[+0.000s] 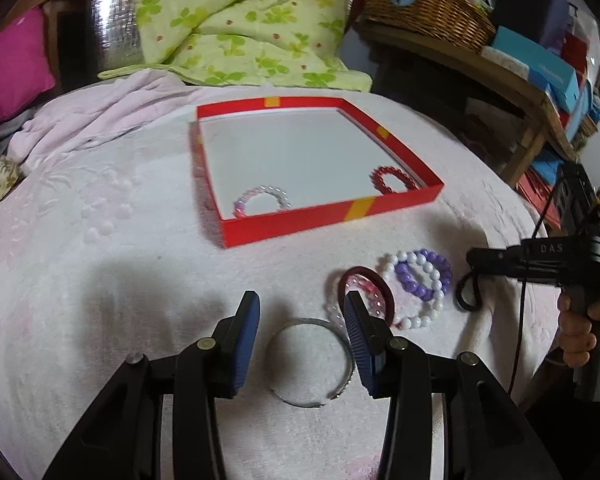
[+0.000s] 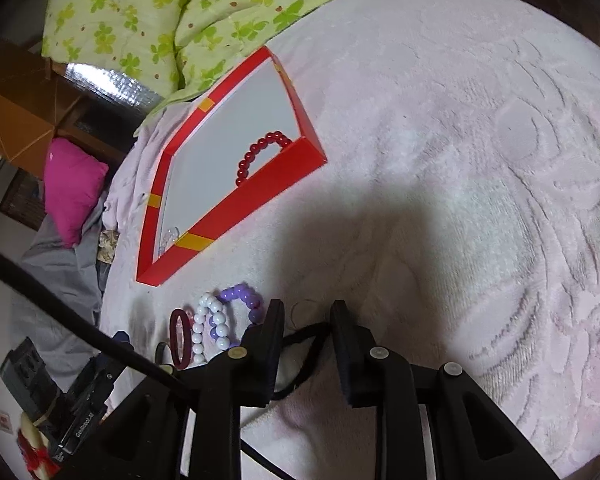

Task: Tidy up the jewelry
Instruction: 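Grasp the dark red hair tie with the left tool while the right tool grasps the black hair tie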

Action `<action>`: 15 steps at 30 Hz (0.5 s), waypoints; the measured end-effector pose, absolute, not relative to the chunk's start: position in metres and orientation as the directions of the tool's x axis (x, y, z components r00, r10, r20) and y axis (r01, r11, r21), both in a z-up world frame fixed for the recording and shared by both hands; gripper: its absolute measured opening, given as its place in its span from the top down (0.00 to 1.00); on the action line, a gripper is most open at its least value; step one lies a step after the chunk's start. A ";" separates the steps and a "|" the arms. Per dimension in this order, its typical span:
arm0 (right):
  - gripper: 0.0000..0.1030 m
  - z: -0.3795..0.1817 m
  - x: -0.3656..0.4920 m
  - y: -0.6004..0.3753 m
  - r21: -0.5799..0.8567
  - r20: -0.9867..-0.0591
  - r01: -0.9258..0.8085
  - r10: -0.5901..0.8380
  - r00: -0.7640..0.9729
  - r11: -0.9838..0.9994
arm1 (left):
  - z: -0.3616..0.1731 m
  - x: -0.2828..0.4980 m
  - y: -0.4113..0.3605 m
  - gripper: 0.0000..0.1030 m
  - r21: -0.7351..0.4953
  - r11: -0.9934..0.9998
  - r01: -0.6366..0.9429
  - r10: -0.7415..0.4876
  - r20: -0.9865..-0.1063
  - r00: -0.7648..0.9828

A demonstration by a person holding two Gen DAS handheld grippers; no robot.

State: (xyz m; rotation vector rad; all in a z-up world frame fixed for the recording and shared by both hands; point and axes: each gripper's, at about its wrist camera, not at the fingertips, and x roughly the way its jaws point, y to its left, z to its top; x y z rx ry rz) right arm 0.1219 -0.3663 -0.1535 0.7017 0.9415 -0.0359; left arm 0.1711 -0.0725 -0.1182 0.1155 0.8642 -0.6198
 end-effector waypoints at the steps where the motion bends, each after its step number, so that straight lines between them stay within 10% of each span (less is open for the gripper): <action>1: 0.80 -0.153 0.123 -0.364 0.524 -0.753 0.320 0.254 0.607 0.789 | -0.119 0.171 -0.075 0.57 -0.151 0.816 0.558 -0.466 -0.744 0.479; 8: 0.81 -0.141 0.121 -0.363 0.490 -0.730 0.308 0.192 0.656 0.815 | -0.122 0.161 -0.100 0.34 -0.130 0.766 0.629 -0.497 -0.740 0.452; 15: 0.81 -0.131 0.120 -0.366 0.511 -0.690 0.303 0.174 0.702 0.805 | -0.138 0.163 -0.126 0.34 -0.113 0.748 0.654 -0.480 -0.772 0.416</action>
